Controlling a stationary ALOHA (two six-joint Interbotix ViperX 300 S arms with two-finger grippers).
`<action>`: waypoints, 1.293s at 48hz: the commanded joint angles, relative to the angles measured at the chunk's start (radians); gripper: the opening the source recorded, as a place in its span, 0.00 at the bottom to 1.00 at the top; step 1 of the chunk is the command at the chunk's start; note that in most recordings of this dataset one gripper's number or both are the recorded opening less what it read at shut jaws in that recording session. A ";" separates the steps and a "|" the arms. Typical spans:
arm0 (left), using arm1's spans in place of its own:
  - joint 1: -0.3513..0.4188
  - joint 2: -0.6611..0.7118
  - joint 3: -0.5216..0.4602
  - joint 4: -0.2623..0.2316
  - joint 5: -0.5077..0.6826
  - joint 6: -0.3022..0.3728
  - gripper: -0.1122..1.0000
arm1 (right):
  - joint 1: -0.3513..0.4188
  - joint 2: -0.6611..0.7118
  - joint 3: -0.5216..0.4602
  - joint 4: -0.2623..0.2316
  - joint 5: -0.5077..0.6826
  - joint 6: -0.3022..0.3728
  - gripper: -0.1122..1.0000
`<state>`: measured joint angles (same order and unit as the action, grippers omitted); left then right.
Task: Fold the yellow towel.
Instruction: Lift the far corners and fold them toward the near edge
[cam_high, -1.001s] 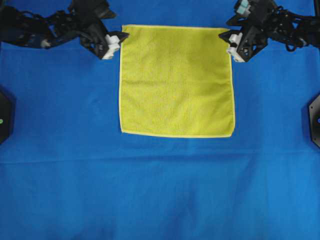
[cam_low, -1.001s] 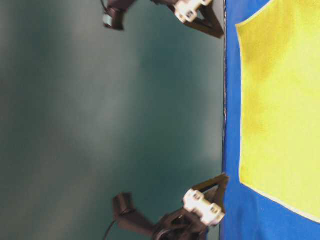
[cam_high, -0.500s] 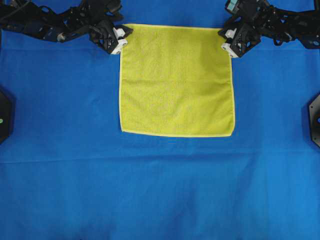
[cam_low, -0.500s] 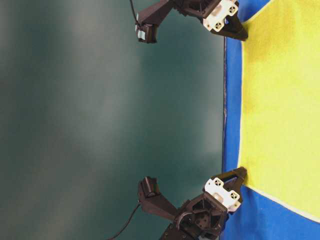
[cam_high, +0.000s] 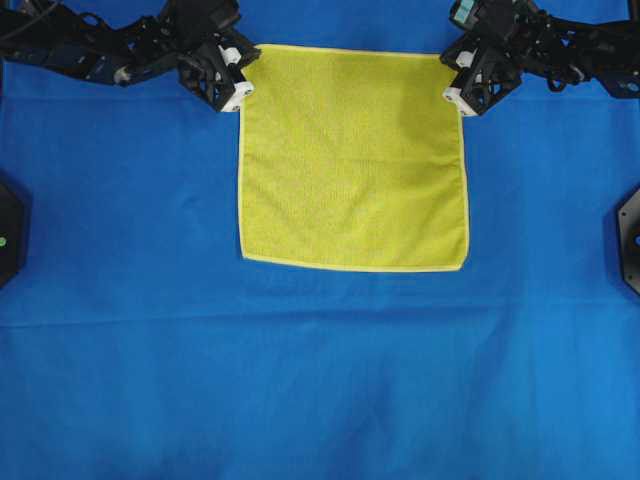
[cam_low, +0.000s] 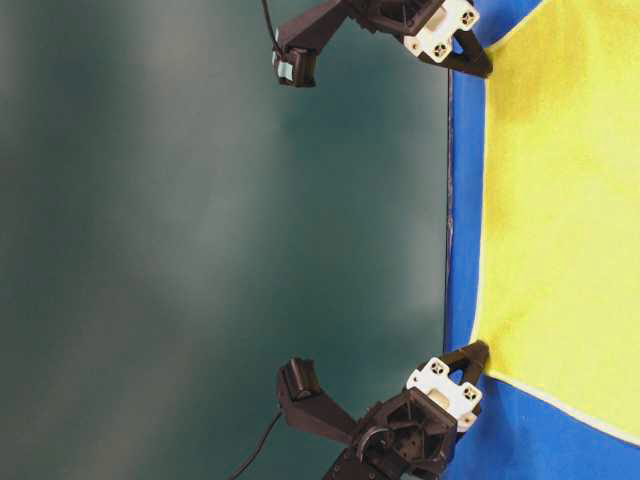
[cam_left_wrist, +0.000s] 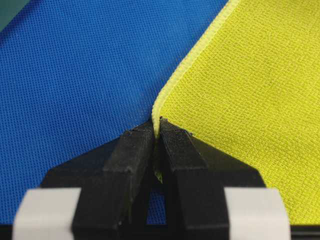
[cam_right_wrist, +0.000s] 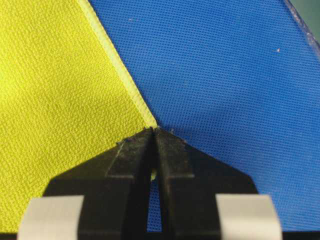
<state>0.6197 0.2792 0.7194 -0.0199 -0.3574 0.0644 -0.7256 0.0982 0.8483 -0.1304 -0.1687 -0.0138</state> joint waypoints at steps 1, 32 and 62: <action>-0.003 -0.060 -0.003 -0.002 0.015 0.002 0.12 | -0.003 -0.054 -0.003 0.000 -0.003 0.006 0.12; -0.149 -0.210 0.048 0.000 0.153 0.000 0.12 | 0.109 -0.238 0.110 0.009 0.081 0.017 0.12; -0.515 -0.293 0.121 -0.006 0.235 -0.023 0.12 | 0.523 -0.416 0.232 0.051 0.225 0.275 0.12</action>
<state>0.1319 0.0031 0.8514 -0.0215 -0.1150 0.0430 -0.2316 -0.3022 1.0830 -0.0828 0.0583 0.2408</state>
